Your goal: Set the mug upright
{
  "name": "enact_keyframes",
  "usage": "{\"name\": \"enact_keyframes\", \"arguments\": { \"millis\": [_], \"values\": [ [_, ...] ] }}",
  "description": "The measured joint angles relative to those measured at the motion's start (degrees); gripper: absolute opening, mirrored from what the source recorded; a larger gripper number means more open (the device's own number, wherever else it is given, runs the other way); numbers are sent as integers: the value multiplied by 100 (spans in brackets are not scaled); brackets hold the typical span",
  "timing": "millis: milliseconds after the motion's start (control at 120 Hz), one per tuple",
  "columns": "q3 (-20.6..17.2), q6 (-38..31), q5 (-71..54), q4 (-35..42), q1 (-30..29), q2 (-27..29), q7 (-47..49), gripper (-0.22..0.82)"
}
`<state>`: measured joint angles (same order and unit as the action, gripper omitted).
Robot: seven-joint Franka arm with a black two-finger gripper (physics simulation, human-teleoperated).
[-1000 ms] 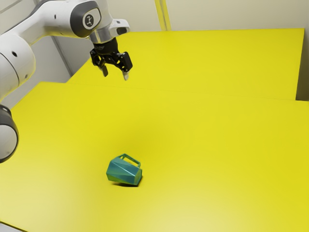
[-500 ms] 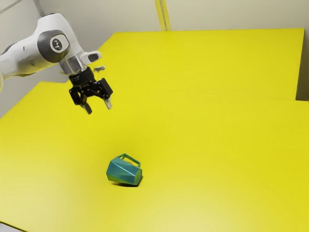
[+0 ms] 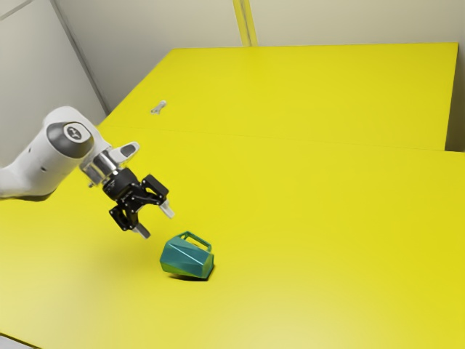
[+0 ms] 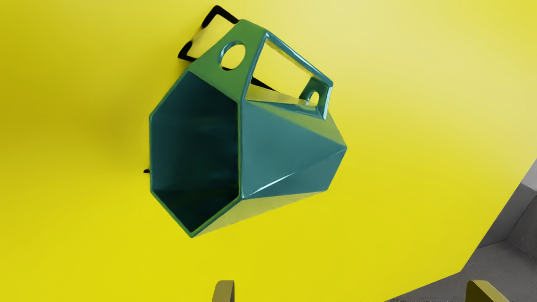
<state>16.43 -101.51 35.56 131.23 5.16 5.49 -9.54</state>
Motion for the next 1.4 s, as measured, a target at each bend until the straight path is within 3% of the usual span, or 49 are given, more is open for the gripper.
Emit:
{"name": "enact_keyframes", "arguments": {
  "millis": [575, 1092, 1400],
  "values": [
    [-5, -1009, 248, 423, 19, -278, -1454, 60],
    [-9, -1256, 1400, 809, 85, -503, -2510, 60],
    [-1, -1264, 1792, 973, 139, -491, -2983, 50]
  ]
}}
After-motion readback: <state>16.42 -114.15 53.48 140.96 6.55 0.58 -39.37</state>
